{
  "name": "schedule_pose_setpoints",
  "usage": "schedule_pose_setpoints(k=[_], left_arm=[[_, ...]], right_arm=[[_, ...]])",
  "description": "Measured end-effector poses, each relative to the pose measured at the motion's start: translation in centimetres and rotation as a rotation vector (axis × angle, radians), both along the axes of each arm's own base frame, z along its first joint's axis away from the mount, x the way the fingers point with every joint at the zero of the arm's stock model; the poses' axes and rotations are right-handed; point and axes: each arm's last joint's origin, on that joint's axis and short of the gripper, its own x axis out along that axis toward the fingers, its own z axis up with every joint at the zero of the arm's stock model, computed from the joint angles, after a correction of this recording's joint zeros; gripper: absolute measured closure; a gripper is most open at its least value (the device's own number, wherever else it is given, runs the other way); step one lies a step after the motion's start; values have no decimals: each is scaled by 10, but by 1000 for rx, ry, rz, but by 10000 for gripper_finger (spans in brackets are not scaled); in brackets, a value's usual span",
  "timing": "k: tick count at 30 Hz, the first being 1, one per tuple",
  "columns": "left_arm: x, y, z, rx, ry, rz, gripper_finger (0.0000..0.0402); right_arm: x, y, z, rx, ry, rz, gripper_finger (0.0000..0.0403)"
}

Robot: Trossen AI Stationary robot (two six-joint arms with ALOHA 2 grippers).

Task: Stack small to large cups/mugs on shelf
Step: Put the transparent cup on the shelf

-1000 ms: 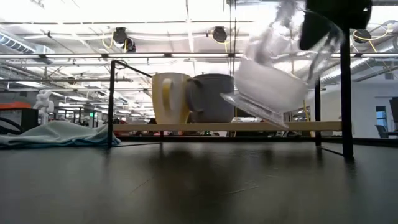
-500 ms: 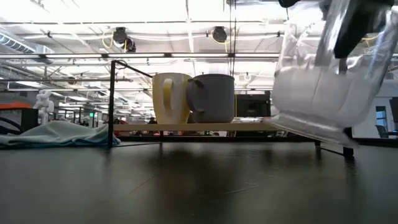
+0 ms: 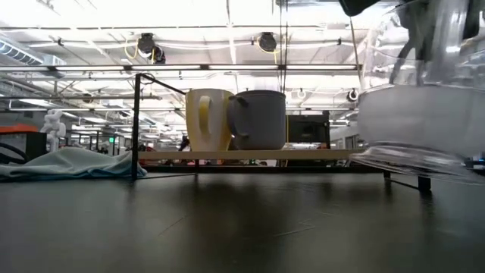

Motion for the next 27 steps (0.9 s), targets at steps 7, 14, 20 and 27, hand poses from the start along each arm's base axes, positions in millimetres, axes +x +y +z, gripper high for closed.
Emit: schedule_pose_setpoints(k=[7, 14, 20, 27], left_arm=[[0, 0, 0, 0, 1, -1, 371], [0, 0, 0, 0, 1, 0, 371], [0, 0, 0, 0, 1, -1, 371], [0, 0, 0, 4, 2, -2, 371]], right_arm=[[3, 4, -10, 42, 57, 5, 403], [12, 3, -26, 67, 99, 2, 403], [11, 2, -24, 52, 102, -5, 403], [6, -3, -25, -24, 138, -21, 403]])
